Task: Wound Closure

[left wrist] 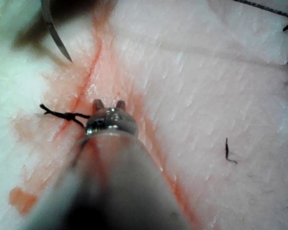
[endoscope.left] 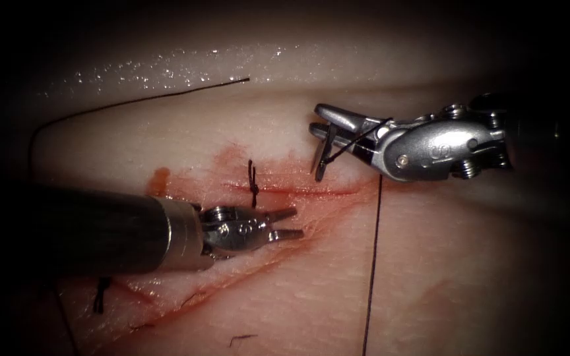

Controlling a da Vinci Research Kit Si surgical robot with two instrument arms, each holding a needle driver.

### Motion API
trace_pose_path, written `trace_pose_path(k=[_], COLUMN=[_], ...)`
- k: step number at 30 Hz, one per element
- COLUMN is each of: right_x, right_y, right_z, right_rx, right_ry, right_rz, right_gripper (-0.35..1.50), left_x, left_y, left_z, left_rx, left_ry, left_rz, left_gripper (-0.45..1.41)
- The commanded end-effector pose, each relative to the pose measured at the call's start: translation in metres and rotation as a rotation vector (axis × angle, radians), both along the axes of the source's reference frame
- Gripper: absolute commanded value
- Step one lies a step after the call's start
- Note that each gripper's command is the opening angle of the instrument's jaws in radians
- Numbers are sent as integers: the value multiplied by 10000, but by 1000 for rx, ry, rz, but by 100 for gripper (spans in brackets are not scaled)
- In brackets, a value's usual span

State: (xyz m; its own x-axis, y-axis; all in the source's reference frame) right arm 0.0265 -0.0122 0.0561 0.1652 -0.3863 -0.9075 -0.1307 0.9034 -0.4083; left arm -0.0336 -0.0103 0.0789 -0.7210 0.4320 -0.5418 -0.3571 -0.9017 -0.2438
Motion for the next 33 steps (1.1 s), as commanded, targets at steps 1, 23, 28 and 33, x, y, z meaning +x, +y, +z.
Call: trace_pose_path(k=[1,23,28,33], right_x=[14,20,27,28], right_y=[1,0,-7,-11], right_z=[11,47,62,72], right_rx=[-9,-52,-67,-95], right_ry=[4,12,-7,-16], right_rz=[0,20,14,10], right_gripper=[-35,-35,-35,-35], left_x=[-3,-7,-2,1], left_y=[-1,0,5,8], left_z=[1,-41,-49,-54], left_rx=[2,40,50,56], left_ry=[-4,-8,-13,-16], left_rz=[2,-11,-8,-7], left_gripper=[32,29,29,29])
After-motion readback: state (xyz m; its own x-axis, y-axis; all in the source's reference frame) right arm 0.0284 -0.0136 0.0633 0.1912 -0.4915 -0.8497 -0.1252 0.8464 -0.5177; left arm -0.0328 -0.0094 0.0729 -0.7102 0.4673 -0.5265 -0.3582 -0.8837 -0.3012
